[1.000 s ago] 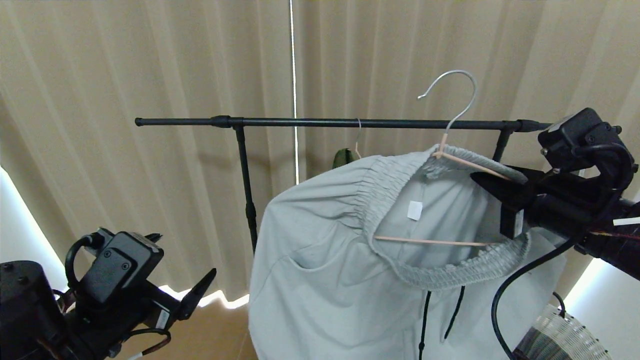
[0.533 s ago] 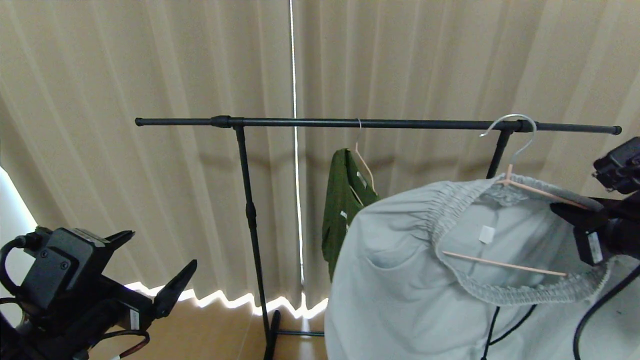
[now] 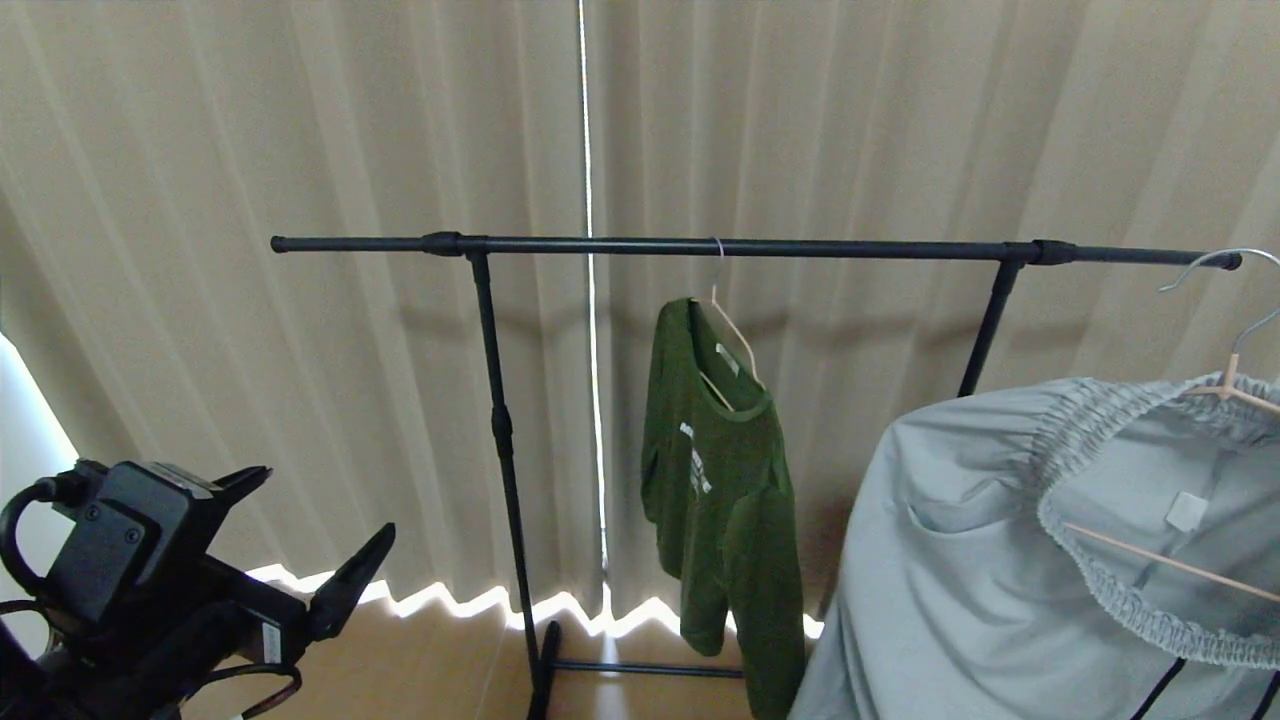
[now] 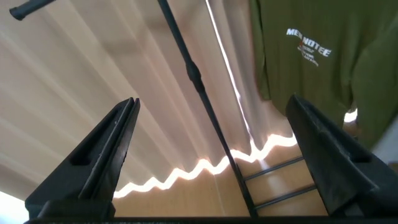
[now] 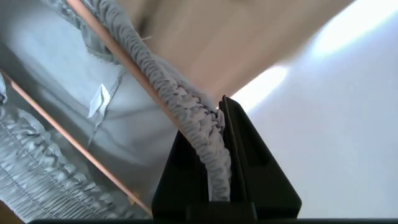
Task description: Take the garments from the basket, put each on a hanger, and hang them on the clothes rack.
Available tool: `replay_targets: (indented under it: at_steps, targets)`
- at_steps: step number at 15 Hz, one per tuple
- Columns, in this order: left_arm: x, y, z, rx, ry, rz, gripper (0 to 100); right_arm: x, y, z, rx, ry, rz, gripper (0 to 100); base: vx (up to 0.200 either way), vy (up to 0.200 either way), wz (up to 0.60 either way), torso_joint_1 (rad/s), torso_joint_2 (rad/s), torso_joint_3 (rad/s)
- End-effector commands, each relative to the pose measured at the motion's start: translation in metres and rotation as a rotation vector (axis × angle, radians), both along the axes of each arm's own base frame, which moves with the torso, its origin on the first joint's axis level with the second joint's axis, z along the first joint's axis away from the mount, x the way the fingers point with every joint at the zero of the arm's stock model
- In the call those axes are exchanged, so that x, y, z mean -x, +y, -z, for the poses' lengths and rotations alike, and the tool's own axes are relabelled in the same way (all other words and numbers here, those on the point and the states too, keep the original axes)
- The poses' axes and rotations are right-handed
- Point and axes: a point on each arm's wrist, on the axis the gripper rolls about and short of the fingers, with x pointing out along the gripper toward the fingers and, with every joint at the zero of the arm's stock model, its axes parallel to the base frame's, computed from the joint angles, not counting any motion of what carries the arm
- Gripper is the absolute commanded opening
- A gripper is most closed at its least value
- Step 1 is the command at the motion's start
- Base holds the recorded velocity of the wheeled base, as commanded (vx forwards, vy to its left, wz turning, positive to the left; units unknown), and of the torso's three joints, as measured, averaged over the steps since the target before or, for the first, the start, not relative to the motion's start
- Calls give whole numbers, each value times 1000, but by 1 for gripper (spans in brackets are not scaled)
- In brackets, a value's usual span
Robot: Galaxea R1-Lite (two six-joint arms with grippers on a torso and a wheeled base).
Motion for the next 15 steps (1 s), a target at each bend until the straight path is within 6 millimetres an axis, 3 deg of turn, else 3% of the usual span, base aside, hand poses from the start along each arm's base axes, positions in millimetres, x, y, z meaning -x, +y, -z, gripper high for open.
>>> replay_targets:
  at_steps: [1,6,15]
  targets:
    - [1,1,0,8,-1,-7,100,4,-2,0,1,-10,19,0,0,0,0,0,0,0]
    - [-1,2,-2,35,-5,-14,100,2,-2,3,-3,-5,15,0,0,0,0,0,0,0]
    - [2,3,-5,43,-22,-13,100,2,-1,7,-8,10,5,0,200,0,0,3,2,3]
